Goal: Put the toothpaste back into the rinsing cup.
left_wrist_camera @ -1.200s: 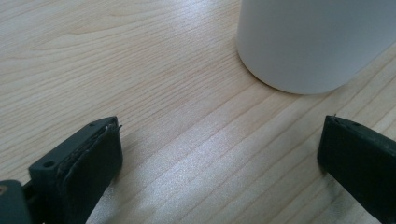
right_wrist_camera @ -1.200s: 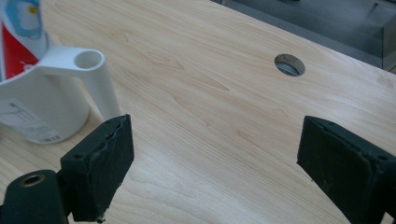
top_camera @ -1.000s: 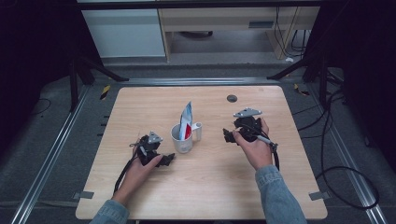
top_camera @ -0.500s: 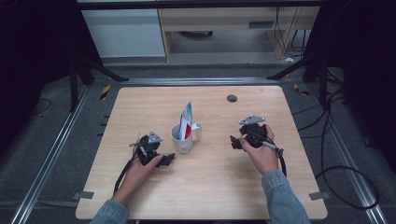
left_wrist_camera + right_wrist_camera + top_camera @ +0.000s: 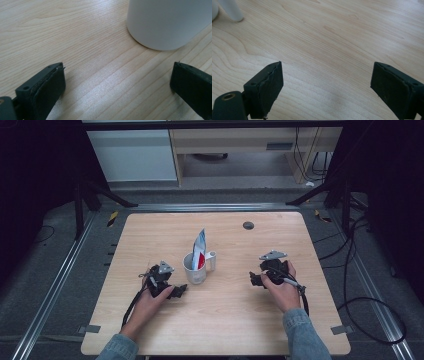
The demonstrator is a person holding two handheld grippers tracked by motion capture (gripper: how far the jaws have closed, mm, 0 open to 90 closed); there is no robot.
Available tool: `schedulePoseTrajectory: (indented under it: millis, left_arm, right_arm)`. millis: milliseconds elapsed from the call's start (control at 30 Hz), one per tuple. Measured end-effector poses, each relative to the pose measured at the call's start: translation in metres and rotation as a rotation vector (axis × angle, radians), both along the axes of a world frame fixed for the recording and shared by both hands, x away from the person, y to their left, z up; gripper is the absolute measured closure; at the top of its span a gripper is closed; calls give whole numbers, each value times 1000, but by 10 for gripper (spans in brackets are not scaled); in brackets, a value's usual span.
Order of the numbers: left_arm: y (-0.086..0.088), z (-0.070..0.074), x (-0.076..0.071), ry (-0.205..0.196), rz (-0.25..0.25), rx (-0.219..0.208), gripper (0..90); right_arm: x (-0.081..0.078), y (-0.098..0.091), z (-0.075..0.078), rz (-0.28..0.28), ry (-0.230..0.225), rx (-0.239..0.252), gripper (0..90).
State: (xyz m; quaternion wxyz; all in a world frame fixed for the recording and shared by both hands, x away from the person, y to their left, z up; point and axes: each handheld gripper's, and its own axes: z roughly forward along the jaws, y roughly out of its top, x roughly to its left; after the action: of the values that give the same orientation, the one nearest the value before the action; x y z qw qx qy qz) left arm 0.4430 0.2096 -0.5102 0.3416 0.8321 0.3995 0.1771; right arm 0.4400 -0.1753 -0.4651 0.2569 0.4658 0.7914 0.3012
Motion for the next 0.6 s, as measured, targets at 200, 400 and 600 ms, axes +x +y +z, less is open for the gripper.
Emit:
schedulePoseTrajectory:
  millis: [200,400,600]
  left_arm:
    - [0,0,0,0,1,0,0]
    - [0,0,0,-1,1,0,0]
    - [0,0,0,-1,1,0,0]
  right_arm:
    - [-2,-7,-7,-14,21,13,116]
    - [-6,-12,-18,-25,36,19,116]
    - [-13,-16,-27,-31,34,44,114]
